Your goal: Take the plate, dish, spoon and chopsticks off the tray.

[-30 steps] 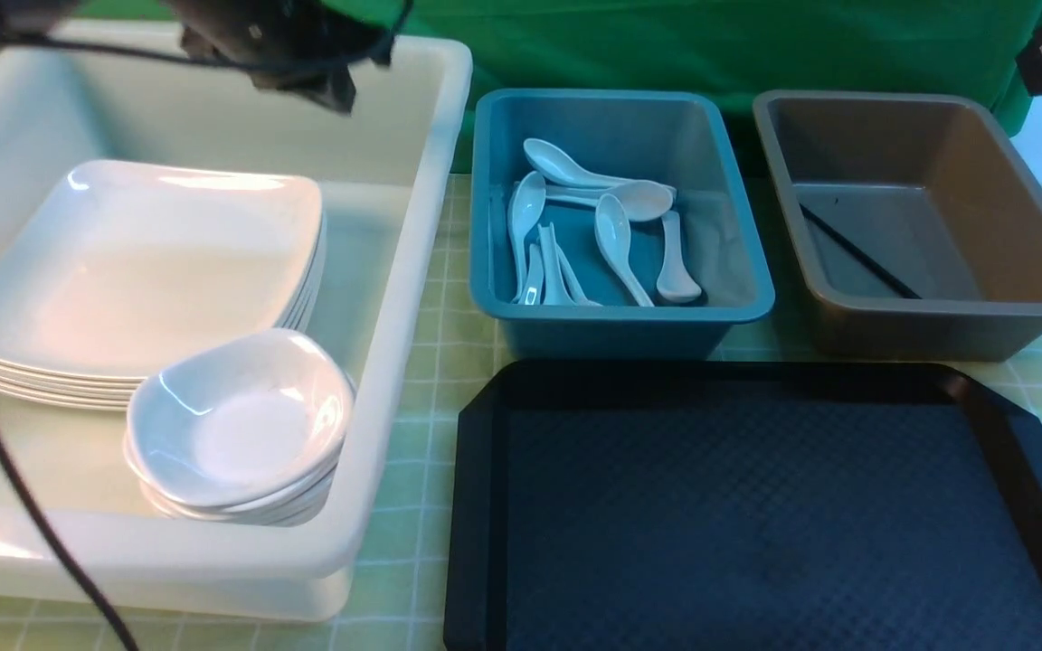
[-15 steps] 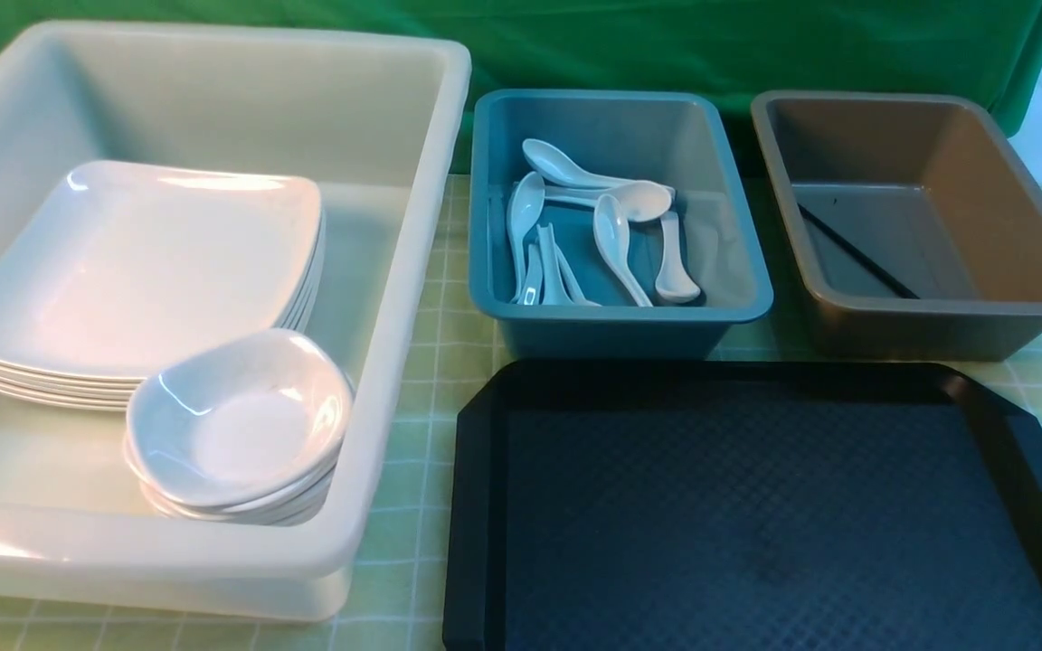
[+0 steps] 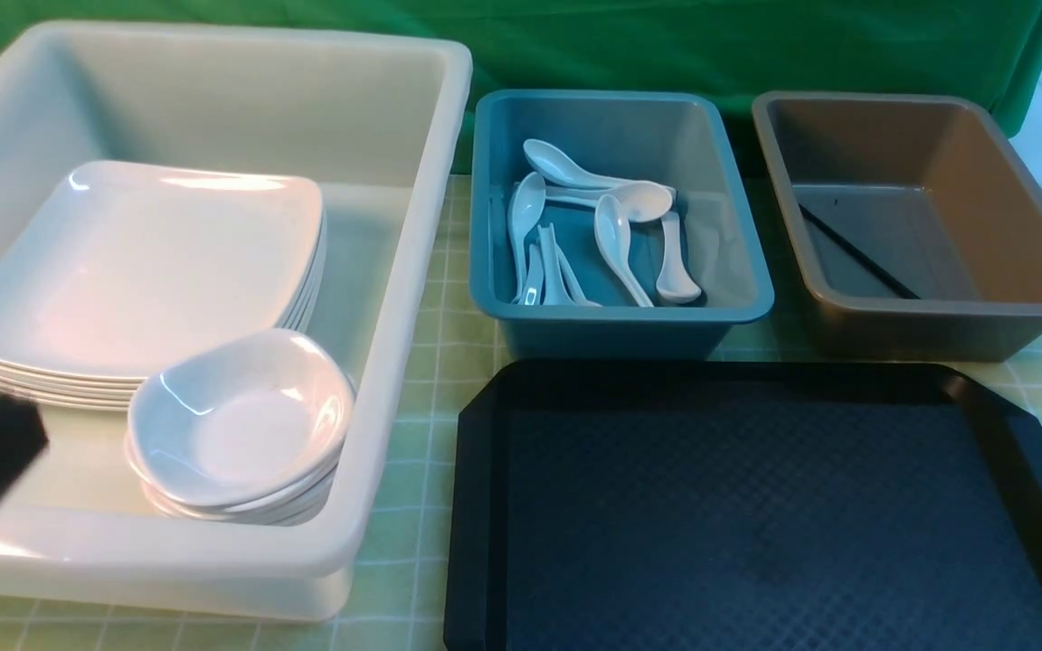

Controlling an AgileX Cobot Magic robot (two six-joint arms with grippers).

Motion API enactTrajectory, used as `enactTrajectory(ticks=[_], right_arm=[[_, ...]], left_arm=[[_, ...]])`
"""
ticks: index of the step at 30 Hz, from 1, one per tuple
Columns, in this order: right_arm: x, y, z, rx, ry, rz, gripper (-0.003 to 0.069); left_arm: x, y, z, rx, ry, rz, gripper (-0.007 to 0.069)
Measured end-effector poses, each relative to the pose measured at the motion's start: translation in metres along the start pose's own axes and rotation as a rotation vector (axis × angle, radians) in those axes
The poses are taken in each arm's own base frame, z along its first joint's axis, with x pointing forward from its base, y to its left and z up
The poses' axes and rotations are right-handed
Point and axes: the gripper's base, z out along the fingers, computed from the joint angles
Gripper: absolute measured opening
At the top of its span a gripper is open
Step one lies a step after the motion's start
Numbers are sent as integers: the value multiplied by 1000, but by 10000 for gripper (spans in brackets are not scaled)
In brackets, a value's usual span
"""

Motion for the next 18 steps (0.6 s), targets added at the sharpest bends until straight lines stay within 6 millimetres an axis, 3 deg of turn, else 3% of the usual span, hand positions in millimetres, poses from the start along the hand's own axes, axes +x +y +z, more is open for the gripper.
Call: enactTrajectory(ticks=[2,5,18], right_arm=[[-1,0,-3,-1,-23,3,72],[-3,0,-4,-2,-37,2,95],[-3,0,-4,-2,-37,6,129]], left_arm=[[19,3,-5,0,-14,-24,-2],[30,5,-8,-2,-16,-33,-2],[30,6,-8,-3,-28,-29,-2]])
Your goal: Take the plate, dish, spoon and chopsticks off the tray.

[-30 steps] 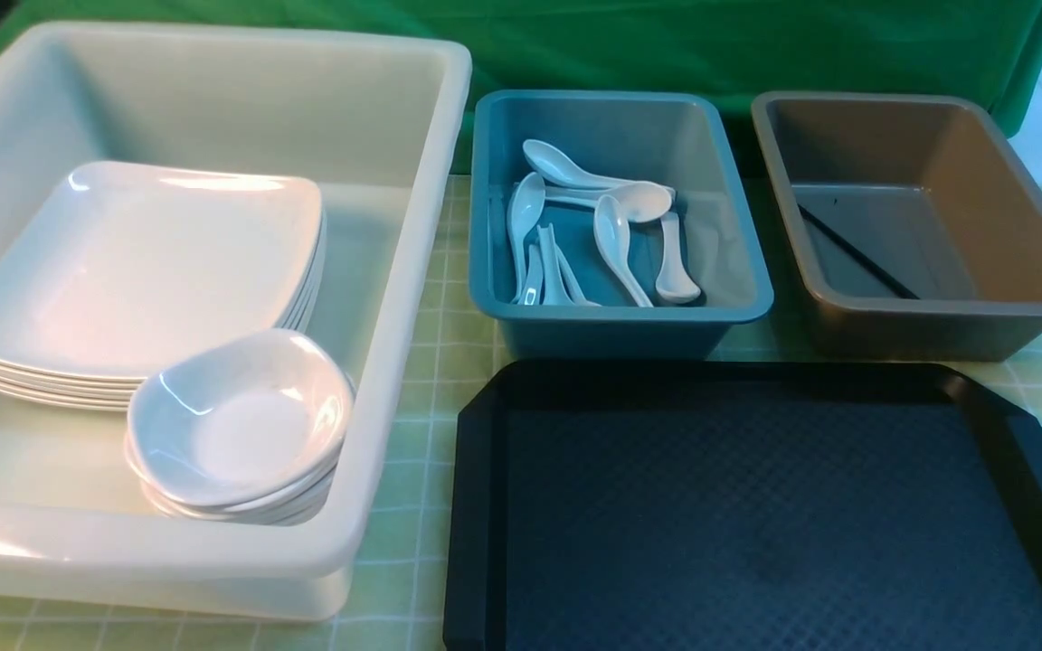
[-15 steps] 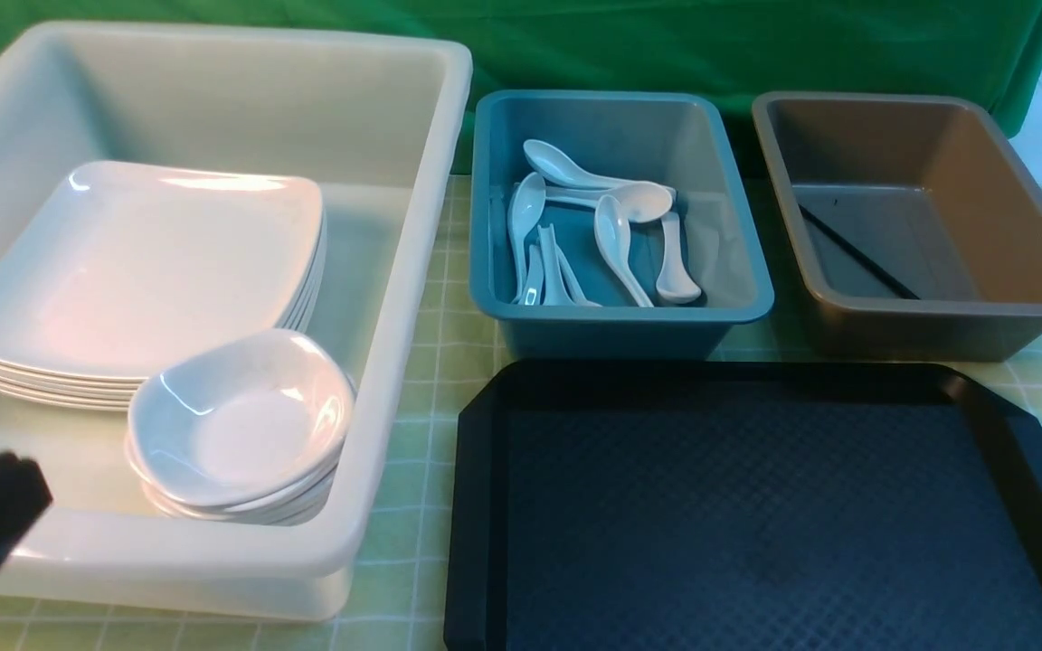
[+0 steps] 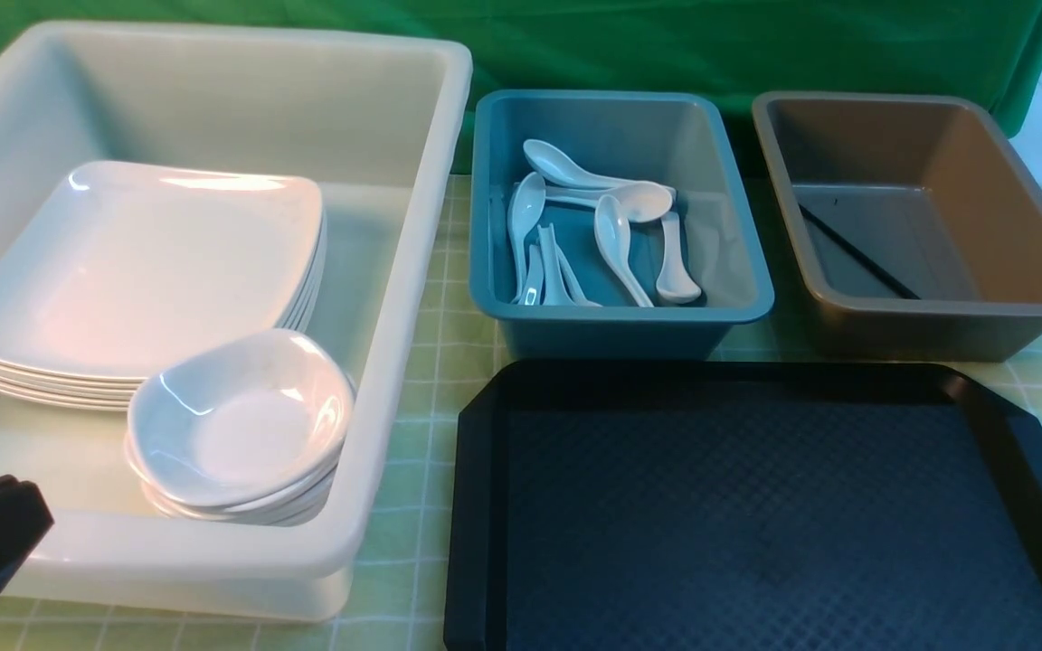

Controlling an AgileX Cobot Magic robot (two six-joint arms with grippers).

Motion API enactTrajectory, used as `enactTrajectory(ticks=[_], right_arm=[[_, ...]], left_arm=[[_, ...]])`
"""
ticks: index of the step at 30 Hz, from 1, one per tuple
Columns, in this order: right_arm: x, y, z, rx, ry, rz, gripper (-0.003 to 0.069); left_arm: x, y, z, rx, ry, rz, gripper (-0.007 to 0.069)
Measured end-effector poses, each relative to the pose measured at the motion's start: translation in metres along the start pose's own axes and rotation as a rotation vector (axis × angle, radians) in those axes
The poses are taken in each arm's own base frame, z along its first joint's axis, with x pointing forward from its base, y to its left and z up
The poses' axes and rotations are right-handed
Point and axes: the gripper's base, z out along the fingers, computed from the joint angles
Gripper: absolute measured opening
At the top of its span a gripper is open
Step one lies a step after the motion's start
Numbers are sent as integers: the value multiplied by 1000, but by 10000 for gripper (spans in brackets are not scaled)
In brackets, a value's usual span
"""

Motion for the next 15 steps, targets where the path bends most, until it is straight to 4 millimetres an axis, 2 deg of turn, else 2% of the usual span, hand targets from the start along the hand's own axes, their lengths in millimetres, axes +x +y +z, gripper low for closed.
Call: enactTrajectory(ticks=[11,15], right_arm=[[0,0,0,0,0,1,153],[0,0,0,0,0,2,161]], left_arm=[[0,1,-1,-14,-8,40,-2],[11,8,-1,-82,-80,126,-2]])
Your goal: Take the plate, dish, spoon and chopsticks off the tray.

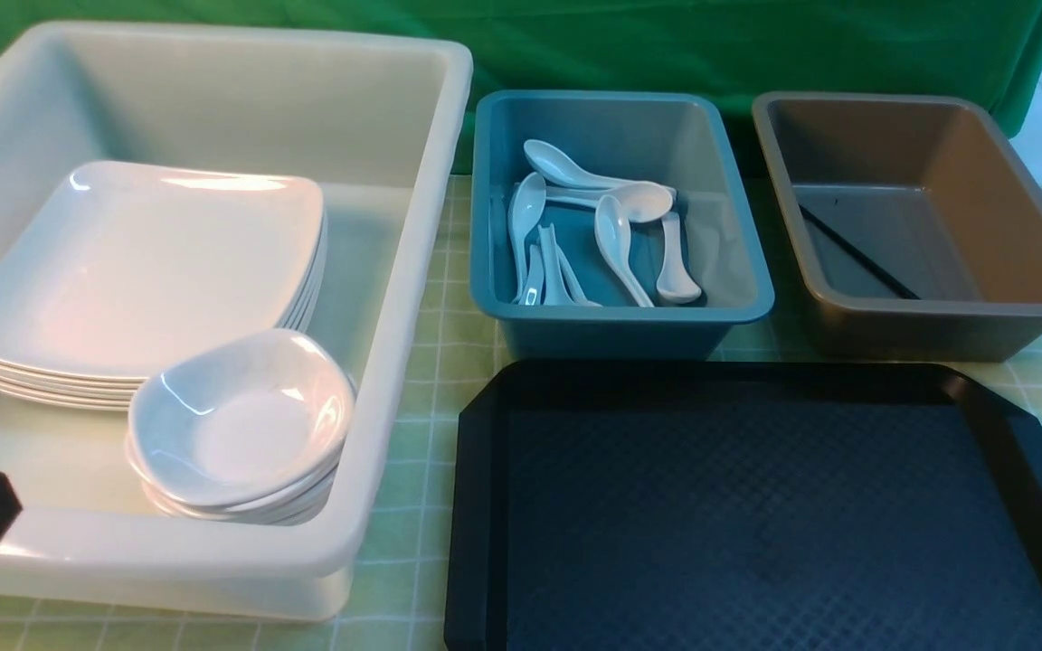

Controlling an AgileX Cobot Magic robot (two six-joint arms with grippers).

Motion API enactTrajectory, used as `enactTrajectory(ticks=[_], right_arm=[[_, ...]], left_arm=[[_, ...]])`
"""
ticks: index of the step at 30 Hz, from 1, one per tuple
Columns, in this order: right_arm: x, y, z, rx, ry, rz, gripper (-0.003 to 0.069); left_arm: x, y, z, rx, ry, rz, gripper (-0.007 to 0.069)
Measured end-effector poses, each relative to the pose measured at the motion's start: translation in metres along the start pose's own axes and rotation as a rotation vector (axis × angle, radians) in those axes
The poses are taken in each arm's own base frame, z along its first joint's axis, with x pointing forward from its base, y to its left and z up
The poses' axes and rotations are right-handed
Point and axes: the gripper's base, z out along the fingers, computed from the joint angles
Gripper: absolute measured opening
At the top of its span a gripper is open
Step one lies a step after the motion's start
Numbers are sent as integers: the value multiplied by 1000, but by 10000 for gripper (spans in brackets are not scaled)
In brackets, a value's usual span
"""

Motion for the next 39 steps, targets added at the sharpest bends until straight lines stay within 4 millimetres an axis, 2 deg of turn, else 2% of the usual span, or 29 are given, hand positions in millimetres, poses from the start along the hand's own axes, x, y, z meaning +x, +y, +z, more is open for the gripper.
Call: enactTrajectory(ticks=[4,7,13,39], right_arm=[[0,0,0,0,1,-1,173],[0,0,0,0,2,-1,178],[0,0,0,1,5,-1,189],[1,0,0,1,10,-14,232]], left_arm=[[38,12,0,-143,-92,90,-2],[61,18,2,-226,-66,95,-2],[78,22,2,-266,103,110,-2],[79,22,2,-267,117,118,-2]])
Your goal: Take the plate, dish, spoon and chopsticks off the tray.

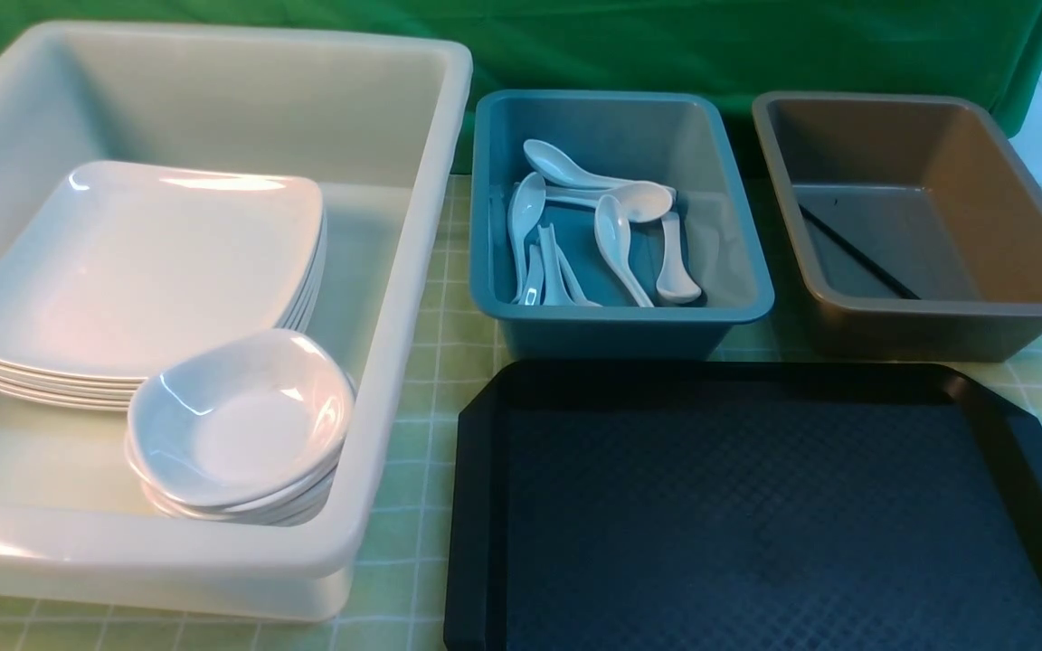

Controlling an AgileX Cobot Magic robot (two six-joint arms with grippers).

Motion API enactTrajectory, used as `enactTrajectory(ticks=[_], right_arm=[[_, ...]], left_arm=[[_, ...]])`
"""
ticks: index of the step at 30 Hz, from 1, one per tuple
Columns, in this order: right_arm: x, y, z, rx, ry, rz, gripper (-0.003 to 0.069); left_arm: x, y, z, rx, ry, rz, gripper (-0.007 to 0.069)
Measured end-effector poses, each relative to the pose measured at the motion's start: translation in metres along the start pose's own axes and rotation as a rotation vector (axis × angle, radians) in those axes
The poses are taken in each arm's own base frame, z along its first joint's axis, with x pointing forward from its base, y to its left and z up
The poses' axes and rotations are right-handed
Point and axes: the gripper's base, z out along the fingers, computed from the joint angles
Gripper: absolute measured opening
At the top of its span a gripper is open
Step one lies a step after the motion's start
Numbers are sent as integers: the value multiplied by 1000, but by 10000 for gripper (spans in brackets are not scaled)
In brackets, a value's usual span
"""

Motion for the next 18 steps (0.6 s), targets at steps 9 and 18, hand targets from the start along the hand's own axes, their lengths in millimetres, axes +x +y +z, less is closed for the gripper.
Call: enactTrajectory(ticks=[9,18], right_arm=[[53,-11,-11,221,375,-101,238],[128,-15,-41,329,651,-111,238]], left_arm=[[0,0,0,-1,0,3,-2],[0,0,0,-1,-2,3,-2]])
